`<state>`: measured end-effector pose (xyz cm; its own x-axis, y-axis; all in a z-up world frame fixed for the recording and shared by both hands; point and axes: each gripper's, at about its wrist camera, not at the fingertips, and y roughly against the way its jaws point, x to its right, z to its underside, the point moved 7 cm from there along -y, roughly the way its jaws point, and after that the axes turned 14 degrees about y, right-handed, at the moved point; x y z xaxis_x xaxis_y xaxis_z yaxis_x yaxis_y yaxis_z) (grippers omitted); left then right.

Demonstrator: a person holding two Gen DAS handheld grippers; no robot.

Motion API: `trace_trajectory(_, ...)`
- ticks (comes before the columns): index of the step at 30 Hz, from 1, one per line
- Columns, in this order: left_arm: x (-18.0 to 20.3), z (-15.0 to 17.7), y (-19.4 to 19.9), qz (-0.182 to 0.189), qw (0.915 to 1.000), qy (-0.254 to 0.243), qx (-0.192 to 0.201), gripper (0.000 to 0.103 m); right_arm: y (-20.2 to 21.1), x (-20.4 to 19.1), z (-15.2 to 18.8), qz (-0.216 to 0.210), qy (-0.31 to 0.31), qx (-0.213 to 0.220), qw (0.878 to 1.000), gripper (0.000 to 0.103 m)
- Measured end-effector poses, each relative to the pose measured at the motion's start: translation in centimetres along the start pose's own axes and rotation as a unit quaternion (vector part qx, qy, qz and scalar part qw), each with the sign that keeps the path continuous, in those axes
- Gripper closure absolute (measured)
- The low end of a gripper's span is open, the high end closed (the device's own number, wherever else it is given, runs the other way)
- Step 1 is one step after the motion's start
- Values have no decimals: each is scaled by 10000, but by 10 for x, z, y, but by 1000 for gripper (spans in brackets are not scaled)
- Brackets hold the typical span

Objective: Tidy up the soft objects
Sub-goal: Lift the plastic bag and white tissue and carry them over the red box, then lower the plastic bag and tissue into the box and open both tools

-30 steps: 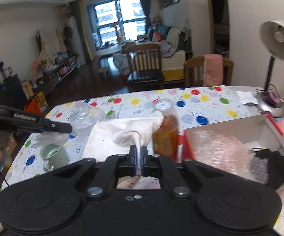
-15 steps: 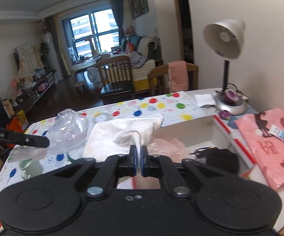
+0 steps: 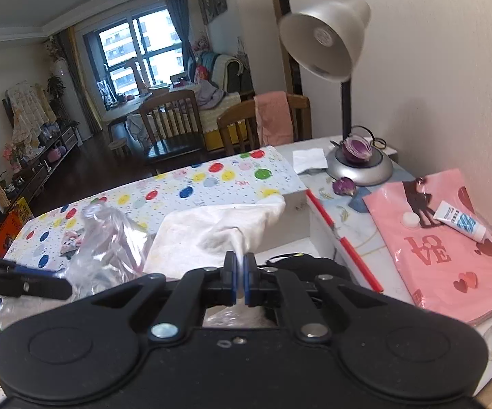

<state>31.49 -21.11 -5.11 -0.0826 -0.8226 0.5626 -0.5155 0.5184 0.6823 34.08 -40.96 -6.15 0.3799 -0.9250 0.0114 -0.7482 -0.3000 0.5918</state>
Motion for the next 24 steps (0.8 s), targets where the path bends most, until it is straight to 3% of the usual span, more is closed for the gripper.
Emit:
trace_trajectory(8,24,2,-45,-121,9995,24,-295,73,-36,34,1,-85,-112,-248,9996,100)
trace_trajectory(24,30,-6,-113,-577,9970,24,-525,73,-132,53,0,-186,53,-1058,9942,98)
